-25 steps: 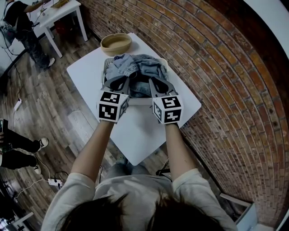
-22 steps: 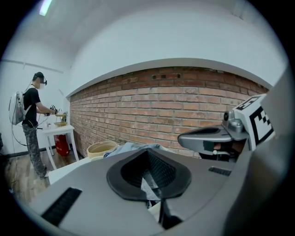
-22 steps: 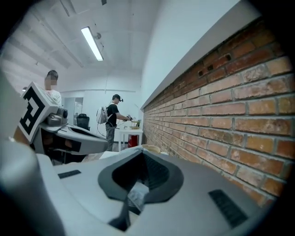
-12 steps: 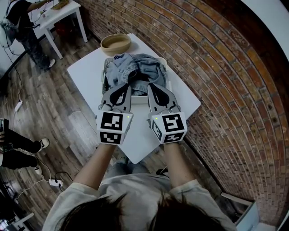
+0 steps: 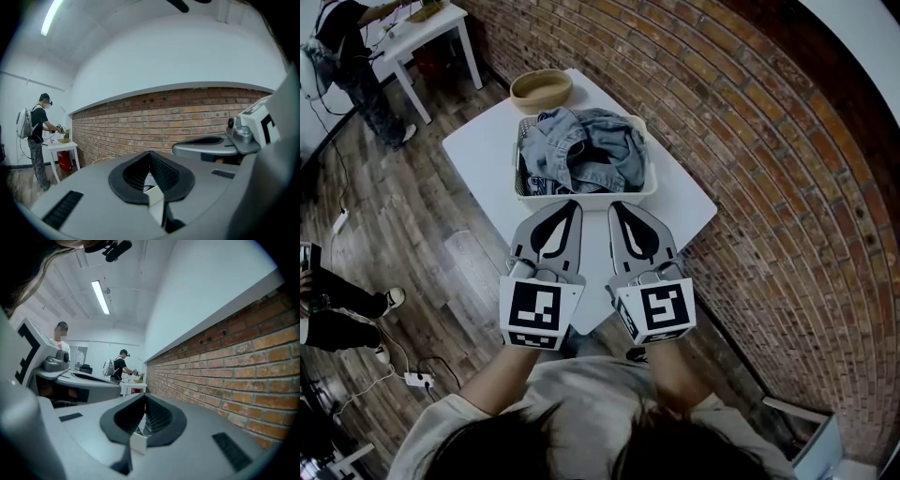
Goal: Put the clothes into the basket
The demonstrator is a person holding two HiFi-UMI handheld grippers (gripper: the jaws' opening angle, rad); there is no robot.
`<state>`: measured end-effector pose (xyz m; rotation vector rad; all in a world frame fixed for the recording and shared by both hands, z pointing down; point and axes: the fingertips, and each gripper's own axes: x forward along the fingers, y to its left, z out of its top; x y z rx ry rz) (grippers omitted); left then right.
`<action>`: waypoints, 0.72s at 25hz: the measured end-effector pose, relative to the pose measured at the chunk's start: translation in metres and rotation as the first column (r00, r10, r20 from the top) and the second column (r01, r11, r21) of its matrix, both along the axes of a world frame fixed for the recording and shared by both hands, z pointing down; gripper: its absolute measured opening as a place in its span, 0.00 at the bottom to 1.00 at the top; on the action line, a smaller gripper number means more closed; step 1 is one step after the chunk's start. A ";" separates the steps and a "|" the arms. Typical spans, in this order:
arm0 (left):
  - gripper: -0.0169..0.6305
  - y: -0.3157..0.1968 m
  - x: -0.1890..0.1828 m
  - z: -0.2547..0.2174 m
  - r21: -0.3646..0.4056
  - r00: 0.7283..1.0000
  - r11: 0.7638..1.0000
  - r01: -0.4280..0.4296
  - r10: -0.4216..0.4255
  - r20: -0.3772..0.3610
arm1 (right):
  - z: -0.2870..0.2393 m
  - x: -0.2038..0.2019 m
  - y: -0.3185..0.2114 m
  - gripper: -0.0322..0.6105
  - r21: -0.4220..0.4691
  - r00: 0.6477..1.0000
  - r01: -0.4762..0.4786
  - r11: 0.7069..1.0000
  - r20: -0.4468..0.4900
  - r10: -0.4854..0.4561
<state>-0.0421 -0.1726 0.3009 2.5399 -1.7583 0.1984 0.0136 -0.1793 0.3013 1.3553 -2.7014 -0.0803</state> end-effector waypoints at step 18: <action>0.04 0.040 0.005 -0.011 0.025 1.000 0.999 -0.028 0.028 0.000 | -0.010 0.002 0.045 0.06 -0.004 1.000 0.022 1.000 0.010 -0.022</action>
